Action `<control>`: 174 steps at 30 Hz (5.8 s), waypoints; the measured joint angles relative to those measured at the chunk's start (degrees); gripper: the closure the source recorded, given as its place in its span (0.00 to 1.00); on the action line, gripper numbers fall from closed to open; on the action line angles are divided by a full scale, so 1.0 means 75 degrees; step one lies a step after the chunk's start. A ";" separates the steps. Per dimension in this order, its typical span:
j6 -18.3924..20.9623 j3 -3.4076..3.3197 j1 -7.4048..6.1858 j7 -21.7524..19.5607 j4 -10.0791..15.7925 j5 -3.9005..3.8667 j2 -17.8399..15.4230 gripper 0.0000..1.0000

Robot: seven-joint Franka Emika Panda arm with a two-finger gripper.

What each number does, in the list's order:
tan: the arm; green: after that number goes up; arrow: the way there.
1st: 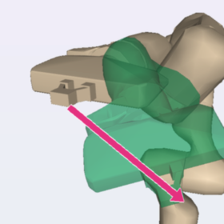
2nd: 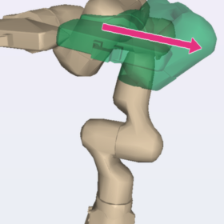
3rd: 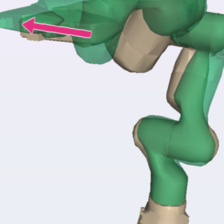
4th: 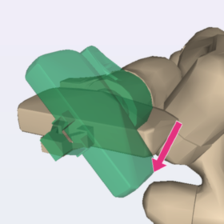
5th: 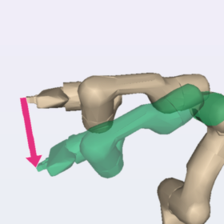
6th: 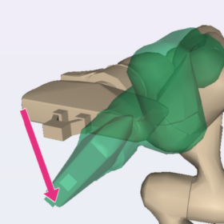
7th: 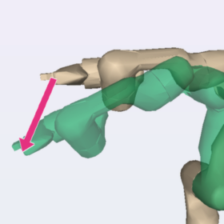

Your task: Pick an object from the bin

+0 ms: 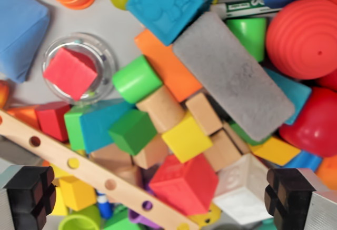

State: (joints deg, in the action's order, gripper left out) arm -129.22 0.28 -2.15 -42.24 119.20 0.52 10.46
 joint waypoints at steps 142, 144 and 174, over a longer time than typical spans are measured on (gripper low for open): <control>-0.2245 0.0469 -0.1056 0.1344 0.0056 -0.0492 0.2066 1.00; -0.2117 0.0478 -0.1049 0.1357 0.0068 -0.0471 0.1924 1.00; -0.0022 0.0500 -0.1047 0.1525 -0.0266 -0.0236 0.0192 1.00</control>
State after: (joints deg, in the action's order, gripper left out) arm -129.38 4.03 -10.00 -30.80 117.20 -1.25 11.89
